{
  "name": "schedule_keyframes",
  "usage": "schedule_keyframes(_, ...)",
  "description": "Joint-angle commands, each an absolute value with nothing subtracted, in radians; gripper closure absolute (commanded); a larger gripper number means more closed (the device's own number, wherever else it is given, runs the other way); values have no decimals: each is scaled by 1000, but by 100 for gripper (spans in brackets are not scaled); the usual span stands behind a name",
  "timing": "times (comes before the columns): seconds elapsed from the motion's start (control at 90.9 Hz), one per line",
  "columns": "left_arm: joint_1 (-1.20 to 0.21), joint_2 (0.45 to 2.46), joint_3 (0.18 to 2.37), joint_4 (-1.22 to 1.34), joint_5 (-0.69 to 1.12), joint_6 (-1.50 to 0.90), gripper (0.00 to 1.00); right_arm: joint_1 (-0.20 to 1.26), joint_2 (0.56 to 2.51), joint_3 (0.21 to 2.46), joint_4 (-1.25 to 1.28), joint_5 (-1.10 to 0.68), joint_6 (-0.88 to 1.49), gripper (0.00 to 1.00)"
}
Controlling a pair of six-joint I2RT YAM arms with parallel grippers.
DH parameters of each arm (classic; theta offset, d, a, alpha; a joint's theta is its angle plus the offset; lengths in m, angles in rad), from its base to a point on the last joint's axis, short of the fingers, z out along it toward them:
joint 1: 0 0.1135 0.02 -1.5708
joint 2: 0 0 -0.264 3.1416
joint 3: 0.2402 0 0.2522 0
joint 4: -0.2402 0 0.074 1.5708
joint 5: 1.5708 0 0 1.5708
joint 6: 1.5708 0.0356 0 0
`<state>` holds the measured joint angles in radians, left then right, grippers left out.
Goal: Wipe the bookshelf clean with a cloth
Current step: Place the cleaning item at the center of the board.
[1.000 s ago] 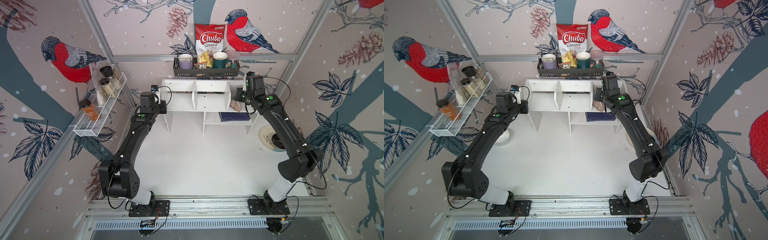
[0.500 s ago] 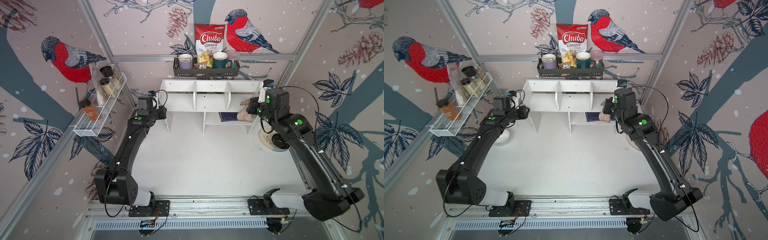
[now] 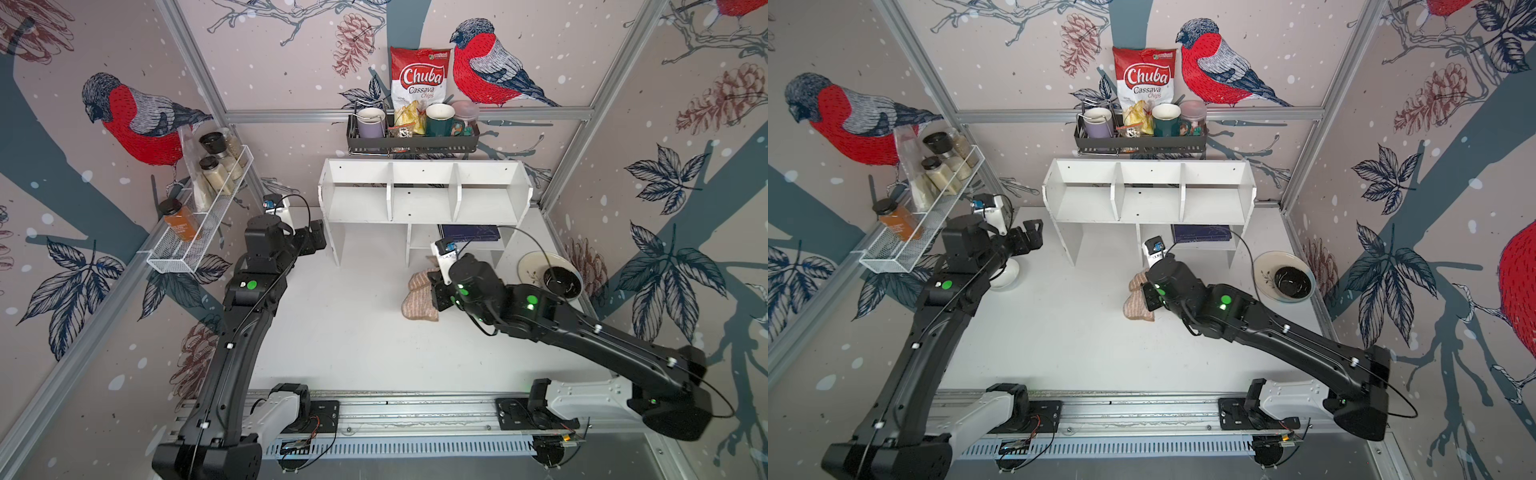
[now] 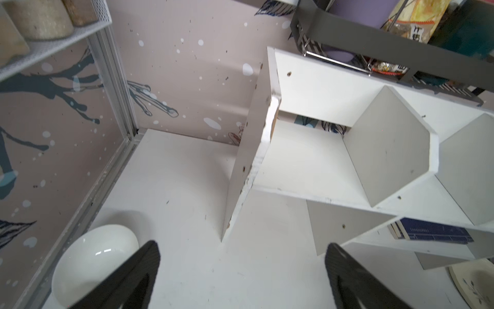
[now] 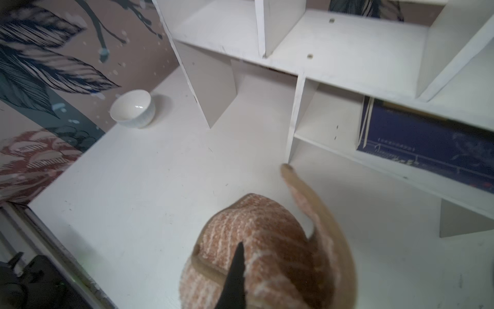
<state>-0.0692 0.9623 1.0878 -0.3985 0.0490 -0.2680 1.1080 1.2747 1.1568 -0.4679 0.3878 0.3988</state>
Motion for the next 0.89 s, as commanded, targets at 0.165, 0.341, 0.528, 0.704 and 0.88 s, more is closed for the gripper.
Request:
schedule_keyframes(0.165,-262,746,792,-318,4,-352,3,950,1627,997,-71,108,646,64)
schedule_keyframes(0.341,-283,766,782,-372,-75,-353,3,967,1643,1005,-159,185,608,3)
schedule_keyframes(0.528,-281,832,860,-392,-300,-294,3,939,1412,1003,-355,384,545,0)
schedule_keyframes(0.704,-278,907,786,-167,-646,-162,3,710,1161,975,-508,568,576,0)
schedule_keyframes(0.88,-117,1032,629,114,-661,-152,3,432,917,790,-342,768,546,0)
